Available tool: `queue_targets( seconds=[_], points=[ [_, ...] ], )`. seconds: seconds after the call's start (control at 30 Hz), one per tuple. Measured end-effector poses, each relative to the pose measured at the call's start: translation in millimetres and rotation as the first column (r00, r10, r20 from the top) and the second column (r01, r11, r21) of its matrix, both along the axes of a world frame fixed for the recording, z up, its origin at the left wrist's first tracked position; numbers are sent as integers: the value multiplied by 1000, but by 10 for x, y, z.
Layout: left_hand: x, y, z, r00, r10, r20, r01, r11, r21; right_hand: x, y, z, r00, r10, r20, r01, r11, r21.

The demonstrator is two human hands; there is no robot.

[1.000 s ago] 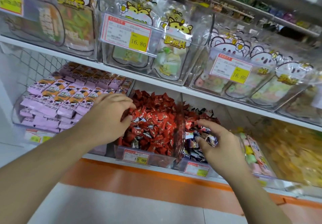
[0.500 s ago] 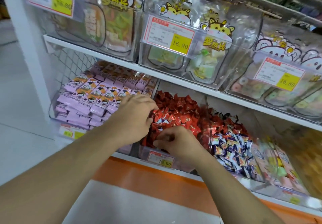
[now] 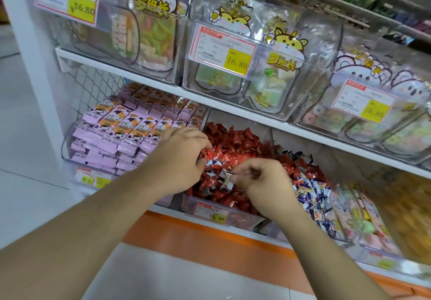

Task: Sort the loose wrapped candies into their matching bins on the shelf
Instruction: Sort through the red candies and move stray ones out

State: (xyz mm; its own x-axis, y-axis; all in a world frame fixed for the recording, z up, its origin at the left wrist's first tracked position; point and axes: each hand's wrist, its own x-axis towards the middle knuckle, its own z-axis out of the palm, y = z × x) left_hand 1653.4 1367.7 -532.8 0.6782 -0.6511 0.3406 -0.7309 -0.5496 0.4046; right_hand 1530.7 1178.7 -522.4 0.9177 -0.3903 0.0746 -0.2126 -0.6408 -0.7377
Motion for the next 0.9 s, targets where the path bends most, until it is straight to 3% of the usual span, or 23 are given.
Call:
queue_targets(
  seconds=[0.2,0.3,0.37,0.43,0.53,0.73,0.9],
  points=[
    [-123,-86,12,998,-70,-5,70,995,-72,-578,-319,347,967,-175,185,152,979,134],
    [-174,-109,7,996,-83,-14,82,994,-74,-821,-647,286,909,-345,235,358,933,-14],
    [-180,-112,8,996,-85,-26,83,994,-75,-903,-802,182,904,-393,171,420,891,-173],
    [-179,-112,9,995,-89,-36,86,994,-74,-943,-843,77,924,-377,59,376,876,-301],
    [-149,-103,17,996,-87,-22,85,994,-72,-931,-781,9,953,-295,71,298,866,-401],
    [-56,-44,42,999,-43,7,43,998,-37,-714,-339,56,986,-77,145,133,895,-427],
    [24,26,32,1000,-17,5,17,1000,-19,-142,-5,-77,995,91,28,-71,907,-415]
  ],
)
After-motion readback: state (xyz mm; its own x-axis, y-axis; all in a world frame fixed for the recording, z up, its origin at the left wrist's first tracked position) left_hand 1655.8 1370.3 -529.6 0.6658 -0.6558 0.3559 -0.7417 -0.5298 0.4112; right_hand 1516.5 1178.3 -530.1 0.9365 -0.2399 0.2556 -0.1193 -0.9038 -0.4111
